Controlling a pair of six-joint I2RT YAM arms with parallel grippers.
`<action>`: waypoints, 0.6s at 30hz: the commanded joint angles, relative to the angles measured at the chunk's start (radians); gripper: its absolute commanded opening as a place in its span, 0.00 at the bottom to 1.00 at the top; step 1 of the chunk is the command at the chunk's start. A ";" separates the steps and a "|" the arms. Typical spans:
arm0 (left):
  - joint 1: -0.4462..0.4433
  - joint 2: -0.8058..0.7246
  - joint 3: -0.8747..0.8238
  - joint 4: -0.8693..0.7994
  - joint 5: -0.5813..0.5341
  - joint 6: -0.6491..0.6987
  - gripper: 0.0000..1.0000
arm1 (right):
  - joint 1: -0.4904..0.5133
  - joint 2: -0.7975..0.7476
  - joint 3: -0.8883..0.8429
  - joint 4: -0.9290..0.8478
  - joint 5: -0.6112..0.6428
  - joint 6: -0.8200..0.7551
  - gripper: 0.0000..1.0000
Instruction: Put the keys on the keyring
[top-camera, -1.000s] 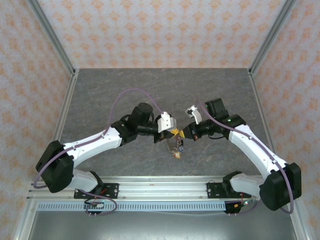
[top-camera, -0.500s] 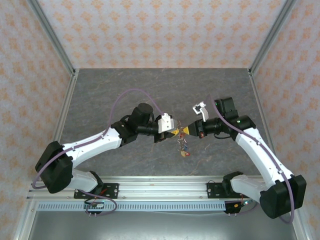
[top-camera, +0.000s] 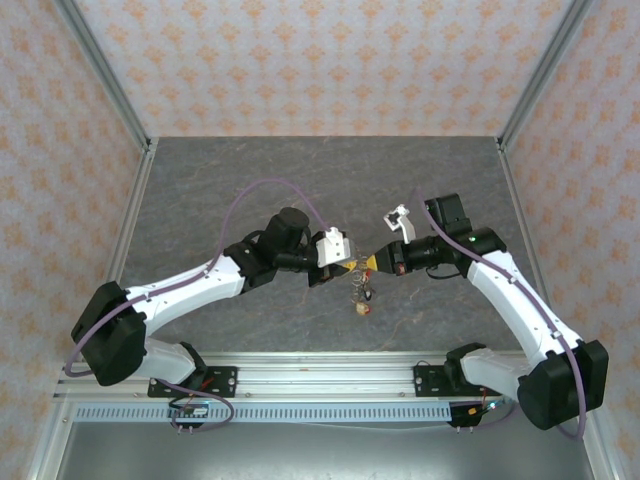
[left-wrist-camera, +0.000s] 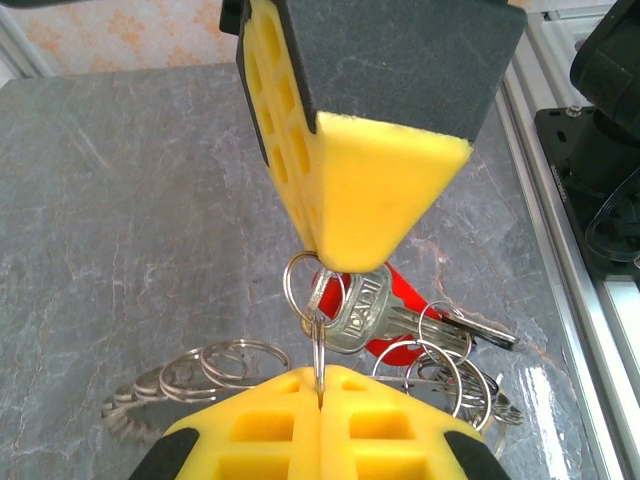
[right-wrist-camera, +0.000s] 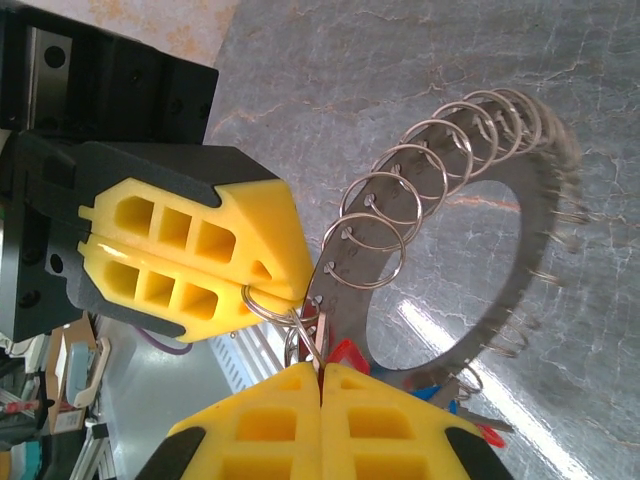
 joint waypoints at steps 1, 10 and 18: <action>-0.003 0.009 0.046 -0.049 -0.047 0.031 0.00 | 0.007 -0.005 0.000 0.063 0.023 0.044 0.00; -0.002 0.005 0.061 -0.065 -0.038 0.028 0.00 | 0.042 0.001 -0.004 0.047 0.152 0.034 0.00; -0.003 -0.016 0.061 -0.087 -0.038 0.041 0.00 | 0.044 0.023 -0.011 -0.005 0.231 0.025 0.00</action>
